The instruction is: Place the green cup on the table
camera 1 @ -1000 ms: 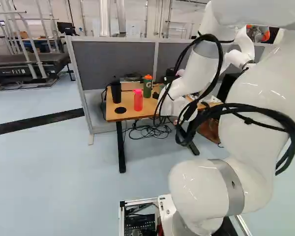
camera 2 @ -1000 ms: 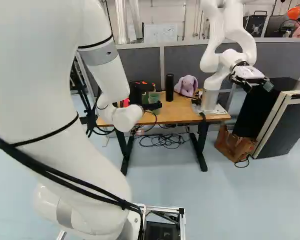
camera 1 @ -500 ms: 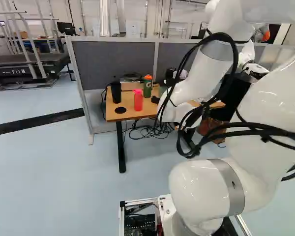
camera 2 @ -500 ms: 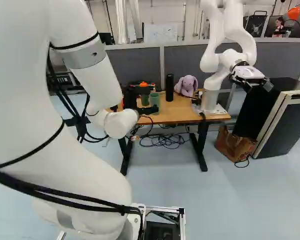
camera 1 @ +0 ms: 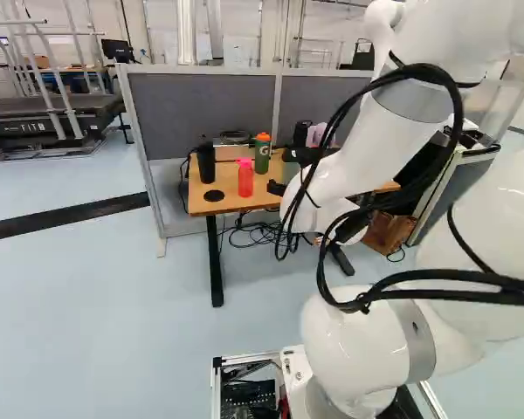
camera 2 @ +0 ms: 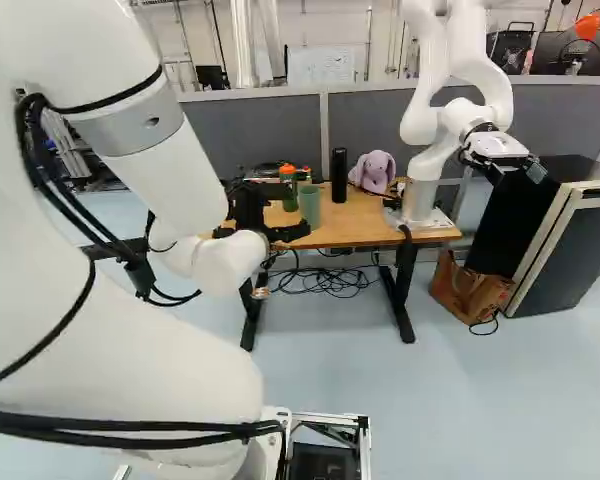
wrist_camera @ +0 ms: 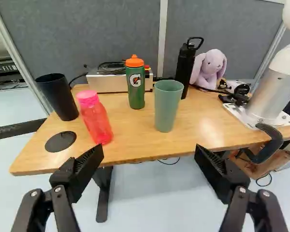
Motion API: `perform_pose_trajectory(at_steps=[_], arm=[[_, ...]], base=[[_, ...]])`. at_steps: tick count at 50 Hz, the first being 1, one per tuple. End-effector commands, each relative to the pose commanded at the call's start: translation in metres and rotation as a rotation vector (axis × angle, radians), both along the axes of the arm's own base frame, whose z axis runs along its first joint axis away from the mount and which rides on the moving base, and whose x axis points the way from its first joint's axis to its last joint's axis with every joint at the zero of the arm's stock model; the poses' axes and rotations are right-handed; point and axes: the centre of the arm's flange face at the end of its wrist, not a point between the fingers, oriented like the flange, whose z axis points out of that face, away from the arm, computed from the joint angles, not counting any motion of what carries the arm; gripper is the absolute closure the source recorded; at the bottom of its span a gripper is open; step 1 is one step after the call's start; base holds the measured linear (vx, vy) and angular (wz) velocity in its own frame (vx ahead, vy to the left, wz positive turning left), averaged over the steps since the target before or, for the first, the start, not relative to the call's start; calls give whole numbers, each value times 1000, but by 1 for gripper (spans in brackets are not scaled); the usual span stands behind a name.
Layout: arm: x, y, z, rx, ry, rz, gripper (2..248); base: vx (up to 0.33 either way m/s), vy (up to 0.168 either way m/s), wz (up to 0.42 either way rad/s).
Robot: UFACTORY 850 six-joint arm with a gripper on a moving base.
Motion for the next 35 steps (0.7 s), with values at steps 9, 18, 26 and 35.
perform_pose_trajectory(at_steps=[9,18,26,35], arm=[[-10,2,-2,0,7,6,3],[-16,3,-4,0,11,10,3],[-19,3,-4,0,13,12,3],[-20,3,-5,0,13,12,3]], base=[[0,0,0],[0,0,0],[0,0,0],[0,0,0]])
